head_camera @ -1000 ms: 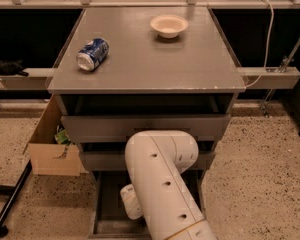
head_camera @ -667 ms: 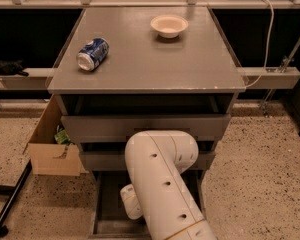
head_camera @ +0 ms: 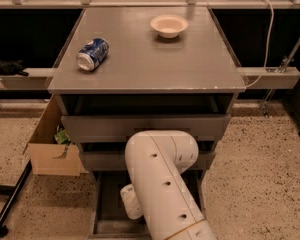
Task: Pick 7up can from bottom drawer and place on counter
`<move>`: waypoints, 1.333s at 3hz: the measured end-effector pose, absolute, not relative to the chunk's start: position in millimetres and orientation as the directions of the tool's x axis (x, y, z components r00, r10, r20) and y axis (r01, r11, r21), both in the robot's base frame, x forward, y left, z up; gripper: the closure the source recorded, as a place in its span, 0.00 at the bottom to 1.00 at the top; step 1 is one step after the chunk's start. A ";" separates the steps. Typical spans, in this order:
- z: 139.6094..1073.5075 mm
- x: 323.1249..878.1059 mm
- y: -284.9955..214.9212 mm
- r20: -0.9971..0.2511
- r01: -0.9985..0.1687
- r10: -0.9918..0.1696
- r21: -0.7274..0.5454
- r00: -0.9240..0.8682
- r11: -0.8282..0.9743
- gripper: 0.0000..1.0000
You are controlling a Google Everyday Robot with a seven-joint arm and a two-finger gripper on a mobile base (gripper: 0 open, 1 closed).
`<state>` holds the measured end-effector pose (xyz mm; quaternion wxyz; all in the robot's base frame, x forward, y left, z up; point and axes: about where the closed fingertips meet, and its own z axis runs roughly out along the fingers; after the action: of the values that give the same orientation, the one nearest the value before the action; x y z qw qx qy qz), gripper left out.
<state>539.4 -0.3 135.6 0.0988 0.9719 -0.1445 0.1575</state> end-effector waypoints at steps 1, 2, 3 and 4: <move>135.5 539.4 -0.4 0.335 -0.312 -0.250 0.147 0.909 -0.939 1.00; 135.5 539.4 -0.4 0.335 -0.312 -0.250 0.147 0.909 -0.939 1.00; 133.7 539.8 -4.7 0.325 -0.321 -0.260 0.150 0.909 -0.935 1.00; 139.7 537.7 -28.9 0.324 -0.364 -0.294 0.181 0.899 -0.914 1.00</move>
Offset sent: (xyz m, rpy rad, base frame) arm 0.0000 0.0000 0.0000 0.0000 0.0000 0.0000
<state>537.7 -28.9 139.7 0.1195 0.9671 -0.1700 0.1467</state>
